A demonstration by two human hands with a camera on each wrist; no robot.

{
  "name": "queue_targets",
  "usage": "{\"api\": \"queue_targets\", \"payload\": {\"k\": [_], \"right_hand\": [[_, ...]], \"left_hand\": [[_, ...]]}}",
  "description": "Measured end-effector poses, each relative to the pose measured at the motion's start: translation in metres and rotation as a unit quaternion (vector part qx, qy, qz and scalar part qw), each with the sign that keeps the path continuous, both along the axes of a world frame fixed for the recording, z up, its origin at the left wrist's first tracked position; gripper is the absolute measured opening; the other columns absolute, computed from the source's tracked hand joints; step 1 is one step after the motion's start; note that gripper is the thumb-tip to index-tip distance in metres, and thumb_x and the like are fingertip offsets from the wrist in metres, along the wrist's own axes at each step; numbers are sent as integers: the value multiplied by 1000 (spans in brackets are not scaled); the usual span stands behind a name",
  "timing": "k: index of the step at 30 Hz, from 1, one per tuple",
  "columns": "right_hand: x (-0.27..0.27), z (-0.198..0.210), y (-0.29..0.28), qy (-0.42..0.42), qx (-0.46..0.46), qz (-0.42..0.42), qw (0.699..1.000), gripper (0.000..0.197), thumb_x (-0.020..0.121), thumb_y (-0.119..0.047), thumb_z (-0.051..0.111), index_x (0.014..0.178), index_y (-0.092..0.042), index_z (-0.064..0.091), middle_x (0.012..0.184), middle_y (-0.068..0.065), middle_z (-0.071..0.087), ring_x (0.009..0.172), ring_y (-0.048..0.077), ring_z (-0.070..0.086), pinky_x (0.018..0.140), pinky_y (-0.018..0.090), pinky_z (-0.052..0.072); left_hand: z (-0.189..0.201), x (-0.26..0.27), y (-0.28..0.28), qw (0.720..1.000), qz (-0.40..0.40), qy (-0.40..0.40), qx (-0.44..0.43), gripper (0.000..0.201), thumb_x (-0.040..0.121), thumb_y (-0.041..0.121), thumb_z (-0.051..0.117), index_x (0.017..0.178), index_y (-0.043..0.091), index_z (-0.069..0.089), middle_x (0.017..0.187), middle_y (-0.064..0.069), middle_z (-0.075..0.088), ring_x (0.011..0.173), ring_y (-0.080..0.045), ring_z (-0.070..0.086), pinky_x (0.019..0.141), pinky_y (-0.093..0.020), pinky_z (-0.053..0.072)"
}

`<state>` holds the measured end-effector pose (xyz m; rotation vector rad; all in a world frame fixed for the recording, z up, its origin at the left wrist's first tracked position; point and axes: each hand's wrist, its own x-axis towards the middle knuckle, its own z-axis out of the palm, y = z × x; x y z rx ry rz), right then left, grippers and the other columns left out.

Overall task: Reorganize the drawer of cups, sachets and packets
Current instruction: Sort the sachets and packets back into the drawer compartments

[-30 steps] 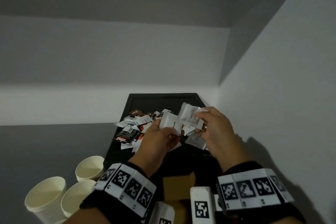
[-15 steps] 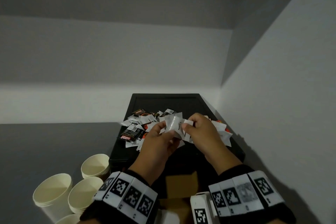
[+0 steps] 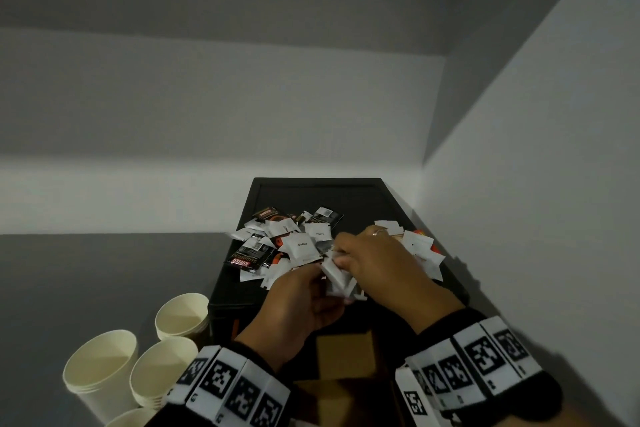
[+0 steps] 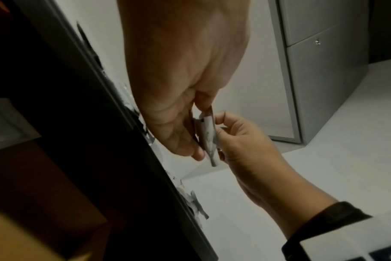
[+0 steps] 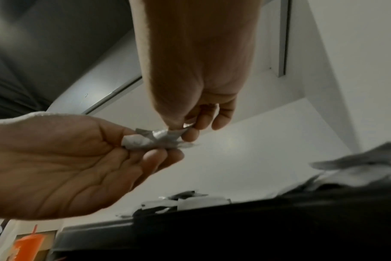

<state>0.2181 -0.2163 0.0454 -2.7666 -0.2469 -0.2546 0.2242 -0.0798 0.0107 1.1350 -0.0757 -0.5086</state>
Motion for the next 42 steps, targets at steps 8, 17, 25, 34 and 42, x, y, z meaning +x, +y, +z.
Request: {"api": "queue_targets", "payload": {"k": [8,17,25,34,42], "right_hand": [[11,-5,1,18,58,8,998,6,92,-30,54,95,-25,55,95,-5,56,94,11,52,83,28,43],[58,-26,-27,94,-168,-154,969,47,93,-34,45,138,-20,42,145,8,36,135,28,29,111,47,18],[61,-16,-20,-4,-21,-164,986,26,97,-18,44,119,-9,56,117,12,59,109,27,56,93,36,40],[-23,-20,30,-115,13,-3,993,31,95,-17,48,125,-19,55,124,-2,50,112,11,45,88,16,34],[-42,-37,30,-1,245,65,967,31,87,-14,52,114,-8,64,118,0,61,104,9,54,93,25,46]], "left_hand": [[-17,-6,11,999,-25,7,47,20,92,-1,49,100,9,65,89,-10,70,82,-22,64,68,-31,53],[-19,-8,7,997,21,9,72,50,82,-20,48,115,18,55,84,-11,59,73,-18,62,61,-31,52],[-11,-12,3,997,73,9,33,22,88,-20,39,80,1,41,73,-13,40,66,-21,42,63,-30,36],[-5,-26,-5,987,90,55,-122,27,95,-8,40,117,-24,44,90,-12,58,60,2,59,54,-5,42],[-4,-28,-2,983,49,107,-144,42,98,25,41,133,2,45,109,-24,64,93,-31,65,68,-41,53]]}}
